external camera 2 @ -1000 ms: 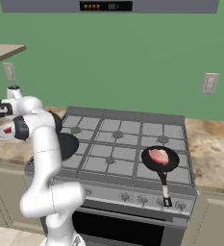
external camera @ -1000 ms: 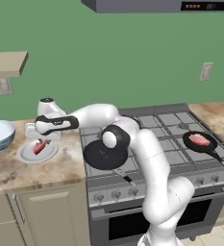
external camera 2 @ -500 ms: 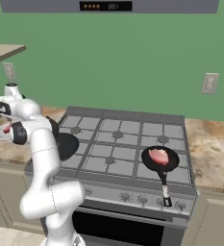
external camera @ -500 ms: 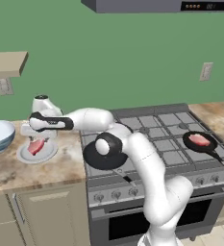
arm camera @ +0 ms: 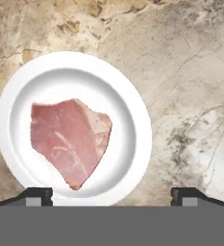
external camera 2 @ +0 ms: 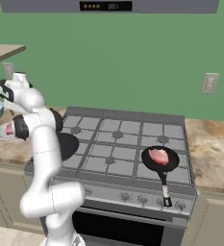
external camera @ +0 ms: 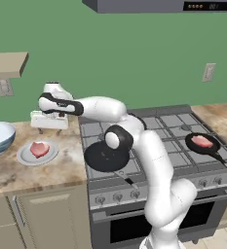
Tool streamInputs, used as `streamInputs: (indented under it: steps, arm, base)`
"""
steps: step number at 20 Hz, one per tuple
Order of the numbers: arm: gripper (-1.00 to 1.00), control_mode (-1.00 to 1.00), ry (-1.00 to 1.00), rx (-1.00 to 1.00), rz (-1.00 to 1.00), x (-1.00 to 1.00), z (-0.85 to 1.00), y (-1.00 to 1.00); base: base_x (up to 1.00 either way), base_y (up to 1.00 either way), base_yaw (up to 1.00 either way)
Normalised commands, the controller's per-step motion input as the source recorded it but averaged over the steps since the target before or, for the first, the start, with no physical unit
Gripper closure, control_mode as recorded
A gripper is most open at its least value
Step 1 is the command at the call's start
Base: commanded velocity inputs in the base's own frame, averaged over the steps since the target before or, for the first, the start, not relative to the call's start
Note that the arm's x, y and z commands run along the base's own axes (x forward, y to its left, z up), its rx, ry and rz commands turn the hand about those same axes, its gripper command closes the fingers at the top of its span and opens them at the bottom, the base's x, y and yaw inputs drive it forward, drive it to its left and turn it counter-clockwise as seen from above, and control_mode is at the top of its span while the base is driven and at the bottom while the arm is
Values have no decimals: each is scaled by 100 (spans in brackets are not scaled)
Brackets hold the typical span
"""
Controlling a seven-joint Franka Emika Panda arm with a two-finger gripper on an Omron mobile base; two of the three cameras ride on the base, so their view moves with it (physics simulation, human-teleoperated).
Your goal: Place one of the steaks on the plate and the other in the bowl. Then place the bowl in the fridge.
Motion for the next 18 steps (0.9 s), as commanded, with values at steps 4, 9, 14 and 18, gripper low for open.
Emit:
streamInputs:
  steps: [4, 9, 14, 18]
  arm:
    - [-100, -100, 1, -3, 0, -98, 15, -95]
    - [-100, -100, 0, -5, 1, -99, 36, -89]
    - [-100, -100, -1, -2, 3, -90, 54, -75]
    - [-100, -100, -5, 0, 1, -78, 66, -71]
  base:
    - [0, 0, 0]
    - [0, 0, 0]
    - [0, 0, 0]
    - [0, 0, 0]
